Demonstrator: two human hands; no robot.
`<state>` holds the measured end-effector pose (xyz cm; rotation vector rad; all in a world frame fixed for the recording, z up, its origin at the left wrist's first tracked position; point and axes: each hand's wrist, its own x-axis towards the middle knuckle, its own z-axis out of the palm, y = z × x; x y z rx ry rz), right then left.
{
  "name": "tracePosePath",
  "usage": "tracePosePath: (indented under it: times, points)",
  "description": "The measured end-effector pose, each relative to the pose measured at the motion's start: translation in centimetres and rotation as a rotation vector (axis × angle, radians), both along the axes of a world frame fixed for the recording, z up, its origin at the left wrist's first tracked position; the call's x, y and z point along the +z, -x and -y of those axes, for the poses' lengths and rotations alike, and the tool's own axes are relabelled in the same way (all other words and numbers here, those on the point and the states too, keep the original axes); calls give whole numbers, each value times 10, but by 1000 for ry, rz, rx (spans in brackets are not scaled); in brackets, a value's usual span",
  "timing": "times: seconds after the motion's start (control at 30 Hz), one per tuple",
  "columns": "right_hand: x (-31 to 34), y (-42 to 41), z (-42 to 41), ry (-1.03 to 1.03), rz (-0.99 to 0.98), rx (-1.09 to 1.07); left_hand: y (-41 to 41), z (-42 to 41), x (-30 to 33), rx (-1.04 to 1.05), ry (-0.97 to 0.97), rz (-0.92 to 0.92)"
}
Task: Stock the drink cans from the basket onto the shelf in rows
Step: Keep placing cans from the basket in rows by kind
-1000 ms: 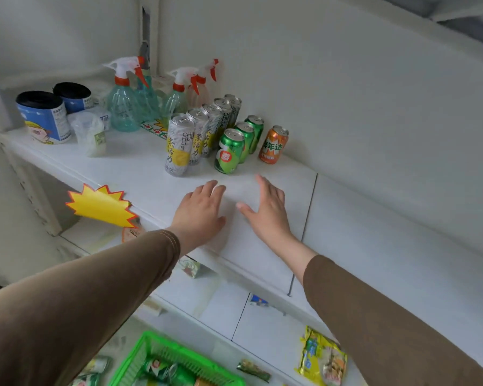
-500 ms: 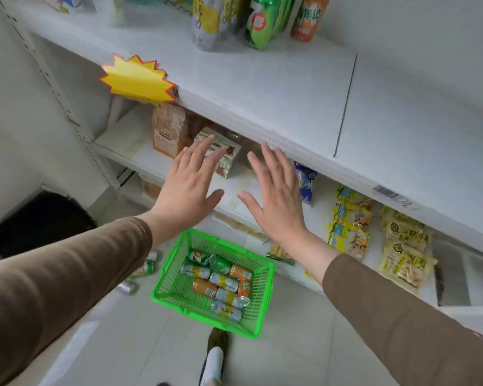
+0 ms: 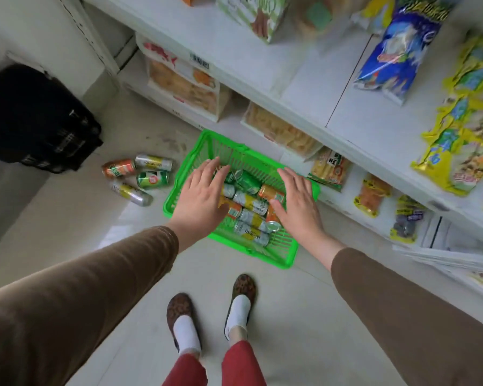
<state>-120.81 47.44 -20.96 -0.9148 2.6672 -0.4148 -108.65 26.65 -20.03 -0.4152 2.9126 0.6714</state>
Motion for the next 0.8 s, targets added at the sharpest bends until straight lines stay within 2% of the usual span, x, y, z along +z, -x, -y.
tracePosePath:
  times: [0.2, 0.37, 0.57, 0.7, 0.8]
  points:
    - [-132, 2, -35, -298, 187, -46, -2, -41, -106, -7, -75, 158]
    - [-220, 5, -47, -543, 280, -32, 3, -72, -174, -40, -115, 220]
    - [-293, 6, -41, -739, 272, -59, 12, -86, -231, -49, -110, 307]
    - [-325, 6, -42, -816, 103, -42, 15, -87, -249, -60, -105, 303]
    - [-329, 11, -38, -829, 96, -71, 13, -85, -248, -58, -116, 305]
